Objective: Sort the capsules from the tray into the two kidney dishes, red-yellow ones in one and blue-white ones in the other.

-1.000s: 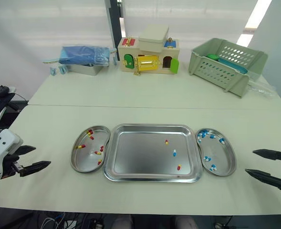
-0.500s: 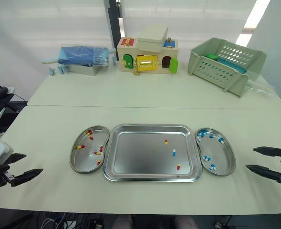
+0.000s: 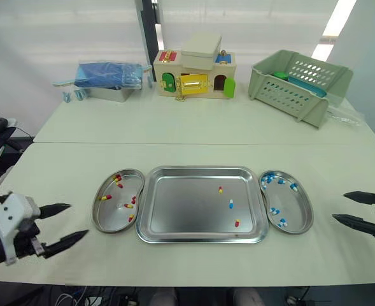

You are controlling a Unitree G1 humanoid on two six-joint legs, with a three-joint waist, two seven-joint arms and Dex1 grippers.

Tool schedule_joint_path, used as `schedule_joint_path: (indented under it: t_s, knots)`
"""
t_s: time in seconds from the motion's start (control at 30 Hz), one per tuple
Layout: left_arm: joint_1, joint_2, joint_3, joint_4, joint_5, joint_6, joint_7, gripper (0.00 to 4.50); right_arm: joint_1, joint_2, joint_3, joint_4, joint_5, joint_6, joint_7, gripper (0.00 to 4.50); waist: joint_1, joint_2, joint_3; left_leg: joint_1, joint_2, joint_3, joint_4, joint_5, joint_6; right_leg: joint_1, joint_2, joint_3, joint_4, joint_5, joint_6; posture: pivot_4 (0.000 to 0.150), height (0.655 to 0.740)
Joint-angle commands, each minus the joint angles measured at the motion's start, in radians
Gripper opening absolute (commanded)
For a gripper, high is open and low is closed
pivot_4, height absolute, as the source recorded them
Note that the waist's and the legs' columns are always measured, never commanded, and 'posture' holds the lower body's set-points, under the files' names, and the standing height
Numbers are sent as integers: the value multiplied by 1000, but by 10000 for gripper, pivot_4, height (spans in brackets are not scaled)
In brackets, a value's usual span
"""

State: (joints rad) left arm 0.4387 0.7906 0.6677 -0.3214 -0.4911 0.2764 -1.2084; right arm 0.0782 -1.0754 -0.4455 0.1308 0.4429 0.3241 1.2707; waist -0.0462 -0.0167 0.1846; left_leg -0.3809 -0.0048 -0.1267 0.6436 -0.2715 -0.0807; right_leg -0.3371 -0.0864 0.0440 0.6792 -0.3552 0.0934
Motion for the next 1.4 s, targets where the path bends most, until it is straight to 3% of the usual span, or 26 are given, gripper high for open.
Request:
schedule_joint_path:
  t_s: [0.03, 0.13, 0.27, 0.47, 0.73, 0.97, 1.2, 1.4]
  knots:
    - [110, -151, -88, -215, -57, -98, 17, 44535, -29, -30, 3, -3, -9, -9, 19, 45000, -3, 0, 0, 0, 0, 1, 0, 0, 0, 0, 0, 1, 0, 0, 0, 1500, 7400]
    - [213, -309, -190, -305, -48, -204, 43, 44535, -49, -39, 14, 3, -15, -9, 24, 45000, 1, 0, 0, 0, 0, 0, 1, 0, 0, 1, 0, 0, -1, 0, 0, 1500, 7400]
    - [294, -464, -297, -267, 1, -453, 5, 44535, -66, -59, 8, -31, -5, 20, 35, 45000, 11, 2, -1, 0, -1, 2, 2, 0, 0, 1, 0, 1, -1, 0, 1, 1500, 7400]
    - [285, -525, -350, -107, 32, -678, 8, 44535, -88, -83, 19, -69, 0, 48, 54, 45000, 15, 2, -1, 0, -1, 2, 1, 0, 0, 1, 0, 1, -3, 0, 1, 1500, 7400]
    - [285, -487, -401, -67, 29, -740, 45, 44535, -112, -67, 27, -77, -4, 58, 52, 45000, 15, 2, -1, 0, -1, 1, 1, 0, 0, 1, 0, 1, -3, 1, 1, 1500, 7400]
    - [269, -399, -392, -129, -6, -656, 124, 44535, -50, -7, 1, -82, -8, 12, 36, 45000, 15, 2, -1, 0, -1, 0, 1, 0, 0, 2, 0, 0, -3, 1, 1, 1500, 7400]
    - [173, -207, -321, -195, -116, -417, 190, 44535, 185, 103, -115, -304, 85, 21, 64, 45000, 19, 4, -2, 0, -1, -1, 1, 0, 0, 2, 1, -1, -2, 0, 1, 1500, 7400]
    - [133, -60, -345, -264, -147, -267, 146, 44535, 376, 250, -179, -561, 174, 33, 16, 45000, 14, 4, -2, 1, 0, -1, 0, 0, 0, 2, 1, 0, -2, 0, 1, 1500, 7400]
